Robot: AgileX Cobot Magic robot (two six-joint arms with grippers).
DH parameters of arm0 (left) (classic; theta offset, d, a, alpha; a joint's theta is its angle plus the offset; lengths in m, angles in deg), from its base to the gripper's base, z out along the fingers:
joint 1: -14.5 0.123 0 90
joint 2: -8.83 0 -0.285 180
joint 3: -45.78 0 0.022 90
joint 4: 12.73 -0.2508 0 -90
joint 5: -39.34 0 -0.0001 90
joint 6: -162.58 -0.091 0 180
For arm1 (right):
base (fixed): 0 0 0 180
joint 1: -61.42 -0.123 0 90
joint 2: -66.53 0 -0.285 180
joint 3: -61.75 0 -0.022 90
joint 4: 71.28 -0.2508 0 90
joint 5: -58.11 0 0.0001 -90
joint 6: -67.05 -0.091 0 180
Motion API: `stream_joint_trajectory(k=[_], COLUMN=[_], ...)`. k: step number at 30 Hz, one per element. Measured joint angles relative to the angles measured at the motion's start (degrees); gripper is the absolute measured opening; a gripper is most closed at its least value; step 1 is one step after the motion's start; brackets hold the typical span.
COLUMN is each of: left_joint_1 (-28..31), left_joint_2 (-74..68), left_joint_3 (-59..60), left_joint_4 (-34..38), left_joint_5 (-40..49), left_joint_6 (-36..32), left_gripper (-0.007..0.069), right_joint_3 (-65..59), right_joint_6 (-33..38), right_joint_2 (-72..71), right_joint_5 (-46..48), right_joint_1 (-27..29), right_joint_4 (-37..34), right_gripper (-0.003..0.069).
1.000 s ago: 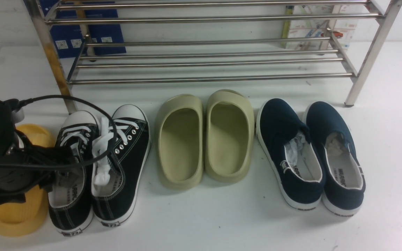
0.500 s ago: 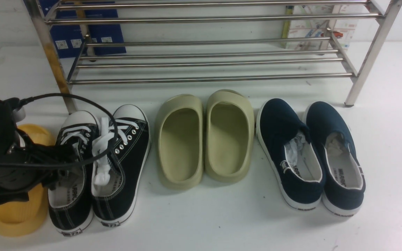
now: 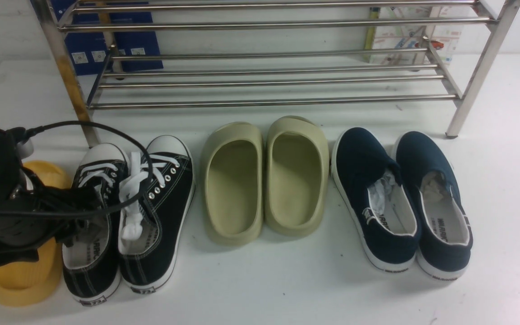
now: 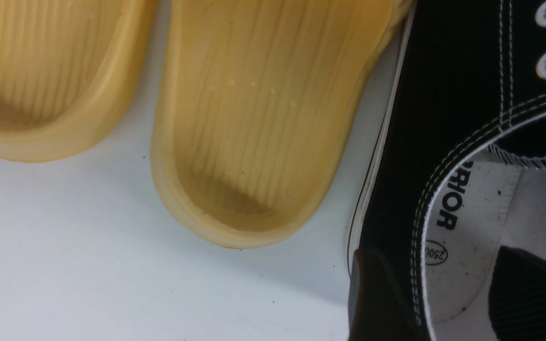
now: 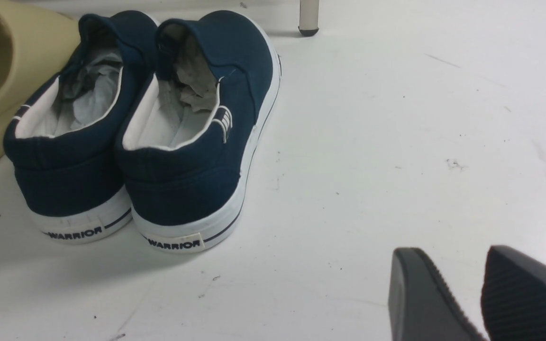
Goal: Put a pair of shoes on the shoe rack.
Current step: Use the left arm to grab the shoe closest to it
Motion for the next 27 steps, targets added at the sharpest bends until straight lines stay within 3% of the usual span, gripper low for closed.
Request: stream_joint_trajectory(k=[27], left_joint_1=[0.00], left_joint_2=[-5.07], left_joint_3=[0.00], left_joint_4=[-2.06], left_joint_5=[-2.34], left_joint_6=[0.00], left_gripper=[0.0344], right_joint_3=[0.00], right_joint_6=[0.00], right_joint_2=[0.00], right_joint_5=[0.00], right_joint_1=[0.00], right_joint_4=[0.00], right_gripper=[0.0239])
